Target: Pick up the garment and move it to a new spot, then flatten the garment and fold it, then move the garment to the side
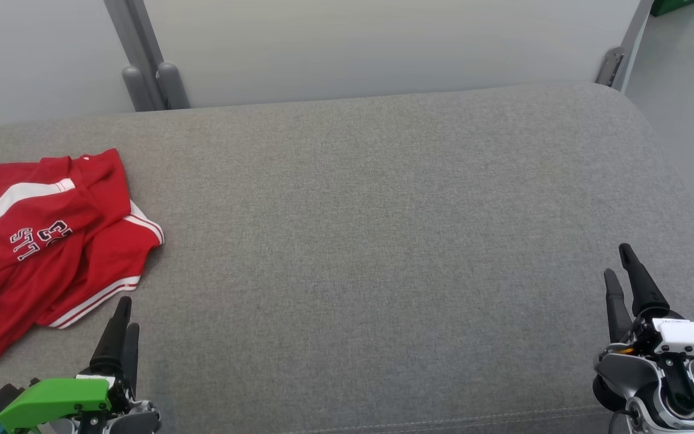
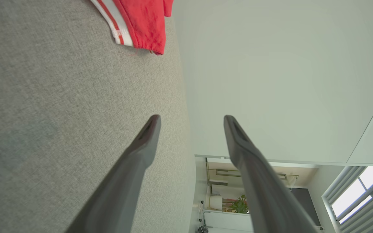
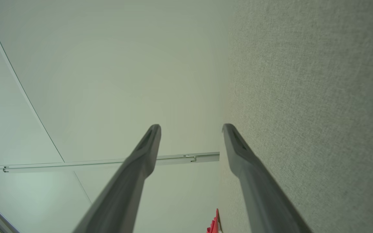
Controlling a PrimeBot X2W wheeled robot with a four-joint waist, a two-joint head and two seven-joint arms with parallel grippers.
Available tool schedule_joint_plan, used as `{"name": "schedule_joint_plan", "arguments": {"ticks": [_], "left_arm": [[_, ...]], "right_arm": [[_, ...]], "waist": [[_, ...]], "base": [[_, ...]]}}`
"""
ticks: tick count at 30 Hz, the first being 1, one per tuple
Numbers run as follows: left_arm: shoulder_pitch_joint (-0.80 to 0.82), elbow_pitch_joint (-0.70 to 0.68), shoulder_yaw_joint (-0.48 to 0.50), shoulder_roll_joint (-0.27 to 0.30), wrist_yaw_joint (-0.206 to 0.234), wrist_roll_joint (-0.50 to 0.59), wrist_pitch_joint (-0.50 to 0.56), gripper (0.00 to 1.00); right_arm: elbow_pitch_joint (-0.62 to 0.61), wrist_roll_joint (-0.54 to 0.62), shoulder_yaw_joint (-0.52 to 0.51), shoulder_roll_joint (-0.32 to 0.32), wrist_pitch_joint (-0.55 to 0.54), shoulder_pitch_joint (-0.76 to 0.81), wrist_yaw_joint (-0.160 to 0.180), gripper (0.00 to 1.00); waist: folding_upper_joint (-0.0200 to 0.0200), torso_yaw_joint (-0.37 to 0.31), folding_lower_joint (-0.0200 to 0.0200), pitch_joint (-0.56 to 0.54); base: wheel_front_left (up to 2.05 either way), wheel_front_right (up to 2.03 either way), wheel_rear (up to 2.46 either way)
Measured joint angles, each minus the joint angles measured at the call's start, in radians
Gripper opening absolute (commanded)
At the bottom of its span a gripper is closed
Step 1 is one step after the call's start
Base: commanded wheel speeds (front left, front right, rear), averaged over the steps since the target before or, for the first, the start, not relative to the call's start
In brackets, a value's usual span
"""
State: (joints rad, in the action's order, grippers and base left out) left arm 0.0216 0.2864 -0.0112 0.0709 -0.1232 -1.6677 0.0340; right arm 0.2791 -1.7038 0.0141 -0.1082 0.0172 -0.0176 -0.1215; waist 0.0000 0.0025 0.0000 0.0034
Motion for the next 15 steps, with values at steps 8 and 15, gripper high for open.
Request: {"name": "schedule_joint_plan", "arguments": {"ticks": [8, 15], "left_arm": [[-0.001, -0.011, -0.017, 0.000, 0.000, 0.014, -0.024, 1.00], [-0.001, -0.020, -0.032, 0.005, 0.000, 0.085, -0.050, 1.00]], "right_arm": [[-0.013, 0.089, 0.019, -0.007, 0.020, 0.000, 0.000, 1.00], [-0.030, 0.224, 0.026, -0.025, 0.036, 0.000, 0.010, 1.00]], "waist": [[0.0000, 0.005, 0.0000, -0.001], [0.0000, 0.009, 0.0000, -0.001]], "base": [[0.00, 0.00, 0.00], [0.00, 0.00, 0.00]]}}
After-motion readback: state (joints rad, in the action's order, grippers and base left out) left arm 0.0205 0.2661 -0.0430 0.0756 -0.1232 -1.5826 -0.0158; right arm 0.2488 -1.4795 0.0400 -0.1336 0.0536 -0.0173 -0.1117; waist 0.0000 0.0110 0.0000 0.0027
